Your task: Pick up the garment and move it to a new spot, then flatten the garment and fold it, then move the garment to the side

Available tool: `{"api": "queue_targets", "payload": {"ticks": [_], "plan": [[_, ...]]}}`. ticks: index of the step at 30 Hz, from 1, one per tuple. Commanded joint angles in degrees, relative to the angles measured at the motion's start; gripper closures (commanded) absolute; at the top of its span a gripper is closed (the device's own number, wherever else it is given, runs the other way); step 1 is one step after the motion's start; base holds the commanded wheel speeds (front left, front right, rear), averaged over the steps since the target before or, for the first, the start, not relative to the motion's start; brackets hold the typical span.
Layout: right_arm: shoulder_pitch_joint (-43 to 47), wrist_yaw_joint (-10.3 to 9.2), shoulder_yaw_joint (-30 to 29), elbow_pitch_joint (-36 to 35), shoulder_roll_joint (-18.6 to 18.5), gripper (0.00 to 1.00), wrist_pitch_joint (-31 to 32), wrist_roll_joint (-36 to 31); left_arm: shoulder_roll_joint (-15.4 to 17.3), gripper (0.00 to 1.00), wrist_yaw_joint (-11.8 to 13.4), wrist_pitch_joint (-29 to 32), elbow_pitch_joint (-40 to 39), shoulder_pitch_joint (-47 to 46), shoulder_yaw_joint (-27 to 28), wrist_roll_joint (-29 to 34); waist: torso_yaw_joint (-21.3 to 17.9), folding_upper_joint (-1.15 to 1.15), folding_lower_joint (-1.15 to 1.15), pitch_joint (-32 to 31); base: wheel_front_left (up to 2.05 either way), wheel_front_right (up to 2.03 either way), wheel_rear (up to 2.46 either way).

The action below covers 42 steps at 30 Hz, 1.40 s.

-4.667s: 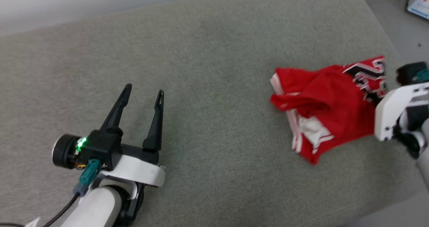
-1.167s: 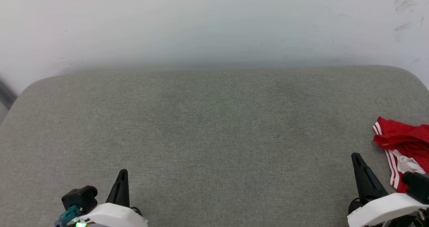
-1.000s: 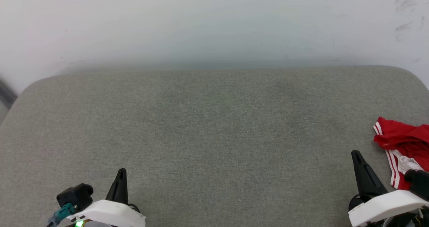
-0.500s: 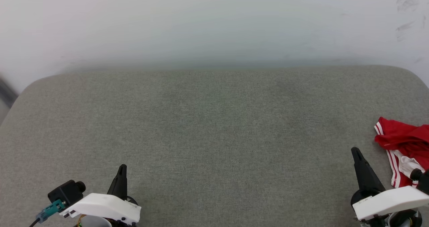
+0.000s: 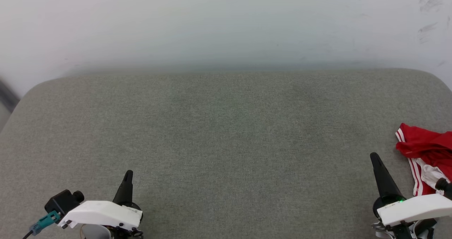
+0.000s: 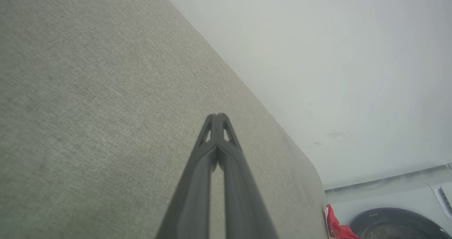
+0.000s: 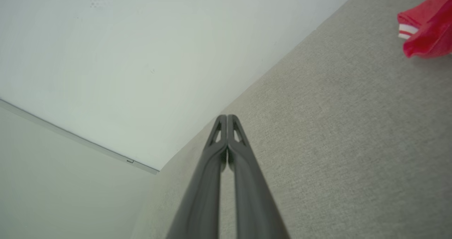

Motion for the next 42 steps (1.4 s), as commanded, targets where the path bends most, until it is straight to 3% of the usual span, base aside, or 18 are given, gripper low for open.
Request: {"api": "queue_targets", "payload": {"ticks": [1, 42], "plan": [[-1.4, 0.01, -0.2, -0.2, -0.1, 1.00, 0.1, 1.4, 0.0, 1.00, -0.5, 0.3, -0.4, -1.7, 0.8, -0.9, 0.0, 0.00, 0.00, 0.0, 0.00, 0.00, 0.00], [-4.9, 0.01, -1.1, 5.9, 0.1, 1.00, 1.2, 26.7, -5.6, 1.00, -7.6, 6.7, 2.1, -3.6, 9.4, -19.4, 0.5, 0.00, 0.00, 0.4, 0.00, 0.00, 0.00]]}}
